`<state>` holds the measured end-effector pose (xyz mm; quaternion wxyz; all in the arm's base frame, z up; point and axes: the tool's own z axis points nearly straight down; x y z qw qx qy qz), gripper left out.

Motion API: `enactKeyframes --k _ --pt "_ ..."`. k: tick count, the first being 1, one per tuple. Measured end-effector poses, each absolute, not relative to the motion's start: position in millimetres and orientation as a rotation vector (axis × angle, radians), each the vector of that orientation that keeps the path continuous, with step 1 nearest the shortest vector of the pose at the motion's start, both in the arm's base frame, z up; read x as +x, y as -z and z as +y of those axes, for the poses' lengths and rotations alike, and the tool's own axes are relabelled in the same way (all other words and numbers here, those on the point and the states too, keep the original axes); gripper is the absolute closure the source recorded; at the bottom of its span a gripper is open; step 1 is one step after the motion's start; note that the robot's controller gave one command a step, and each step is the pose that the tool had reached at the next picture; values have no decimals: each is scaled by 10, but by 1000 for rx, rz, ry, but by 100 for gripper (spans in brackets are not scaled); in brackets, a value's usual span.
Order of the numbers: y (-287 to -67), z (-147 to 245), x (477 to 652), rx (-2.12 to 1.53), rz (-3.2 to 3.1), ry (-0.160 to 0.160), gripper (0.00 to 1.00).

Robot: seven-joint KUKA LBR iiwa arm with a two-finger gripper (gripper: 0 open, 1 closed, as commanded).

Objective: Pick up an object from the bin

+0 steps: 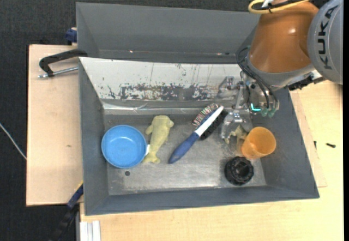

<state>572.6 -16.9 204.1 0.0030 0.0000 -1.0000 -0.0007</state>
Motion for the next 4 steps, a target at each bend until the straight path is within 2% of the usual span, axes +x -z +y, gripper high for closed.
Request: enactKeyframes --k 1,2,3,4 --pt "-720 40 6041 679 -3073 2 0" --pt "-1034 4 6029 660 -3082 -1 0" --pt "-1048 -61 5999 784 -3049 0 0" --pt "-723 -50 6042 873 -3025 2 0"
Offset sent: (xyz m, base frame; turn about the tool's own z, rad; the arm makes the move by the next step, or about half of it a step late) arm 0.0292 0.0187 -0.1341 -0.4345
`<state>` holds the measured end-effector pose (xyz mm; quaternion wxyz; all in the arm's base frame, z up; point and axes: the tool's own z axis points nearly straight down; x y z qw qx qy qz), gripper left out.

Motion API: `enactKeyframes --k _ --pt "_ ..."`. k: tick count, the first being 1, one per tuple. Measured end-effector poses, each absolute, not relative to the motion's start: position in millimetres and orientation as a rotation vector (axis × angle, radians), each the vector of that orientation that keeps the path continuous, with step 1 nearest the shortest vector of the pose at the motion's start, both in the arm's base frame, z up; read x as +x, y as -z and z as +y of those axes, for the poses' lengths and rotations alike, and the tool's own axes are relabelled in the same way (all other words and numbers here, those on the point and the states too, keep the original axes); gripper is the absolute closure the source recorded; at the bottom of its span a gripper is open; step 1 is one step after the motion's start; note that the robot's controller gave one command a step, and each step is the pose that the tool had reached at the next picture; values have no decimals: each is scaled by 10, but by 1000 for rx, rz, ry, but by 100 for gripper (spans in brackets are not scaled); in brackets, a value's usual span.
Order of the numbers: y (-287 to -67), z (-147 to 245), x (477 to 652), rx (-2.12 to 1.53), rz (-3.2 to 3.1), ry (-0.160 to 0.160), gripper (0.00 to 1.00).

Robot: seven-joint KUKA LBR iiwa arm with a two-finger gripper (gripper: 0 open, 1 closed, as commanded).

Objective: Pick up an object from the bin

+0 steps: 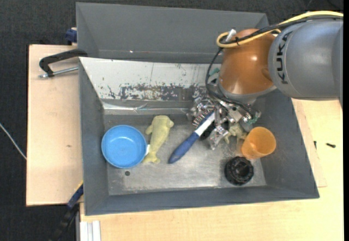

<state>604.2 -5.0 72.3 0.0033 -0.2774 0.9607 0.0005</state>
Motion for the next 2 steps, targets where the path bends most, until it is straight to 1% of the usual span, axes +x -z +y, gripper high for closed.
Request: enactKeyframes --k 1,2 --pt "-739 -43 6056 -868 3014 0 0" --pt "-749 -30 6067 -866 3010 -2 100"
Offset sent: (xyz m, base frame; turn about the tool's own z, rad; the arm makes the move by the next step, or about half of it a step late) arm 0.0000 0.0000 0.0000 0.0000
